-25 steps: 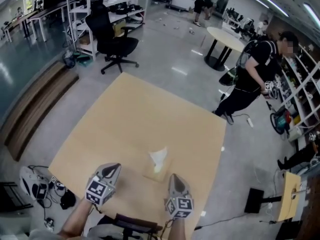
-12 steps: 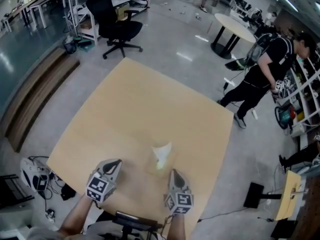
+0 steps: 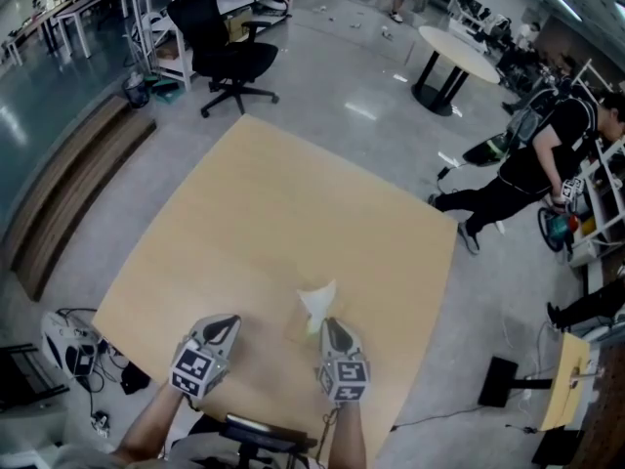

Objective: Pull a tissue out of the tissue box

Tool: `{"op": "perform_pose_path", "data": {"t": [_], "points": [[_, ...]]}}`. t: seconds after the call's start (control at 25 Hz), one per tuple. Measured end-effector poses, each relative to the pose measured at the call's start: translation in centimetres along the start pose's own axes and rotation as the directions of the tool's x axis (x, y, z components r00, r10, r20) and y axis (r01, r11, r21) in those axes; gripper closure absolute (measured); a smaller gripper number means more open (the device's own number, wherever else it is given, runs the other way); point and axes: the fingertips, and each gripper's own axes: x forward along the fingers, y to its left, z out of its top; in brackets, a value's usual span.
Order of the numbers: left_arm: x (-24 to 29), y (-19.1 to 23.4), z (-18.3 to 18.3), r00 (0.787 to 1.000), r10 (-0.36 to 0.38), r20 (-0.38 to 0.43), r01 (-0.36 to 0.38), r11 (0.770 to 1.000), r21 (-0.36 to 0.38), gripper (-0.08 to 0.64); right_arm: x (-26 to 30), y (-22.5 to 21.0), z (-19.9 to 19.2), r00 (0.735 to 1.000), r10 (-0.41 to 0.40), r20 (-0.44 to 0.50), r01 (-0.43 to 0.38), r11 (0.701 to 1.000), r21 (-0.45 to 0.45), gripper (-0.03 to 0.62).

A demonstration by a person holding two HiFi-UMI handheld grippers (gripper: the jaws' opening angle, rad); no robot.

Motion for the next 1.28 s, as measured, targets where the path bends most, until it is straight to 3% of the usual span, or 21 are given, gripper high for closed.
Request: {"op": "perform_pose_path", "data": {"t": [0.32, 1.04, 1.28], "points": [[0.0, 0.1, 0.0, 1.000, -0.001, -0.002, 0.001, 1.000, -0.002, 0.554, 3.1, -1.6, -1.0, 0.999, -0.047, -0.023, 0.047, 0.999, 0.004, 0.414], [-0.5, 1.3, -0.4, 0.999, 0.042, -0.003, -0.042, 0.999, -0.003, 0.554, 6.4, -1.7, -2.5, 0.995, -0.009, -0.098, 0.008, 1.000, -0.008, 0.420], [-0.4, 0.9, -0.4, 0.999, 0.046, -0.002, -0.046, 0.999, -0.002, 0.554, 6.3, -2.8, -3.1, 0.994, -0.043, -0.105, 0.042, 0.999, -0.008, 0.516]]}}
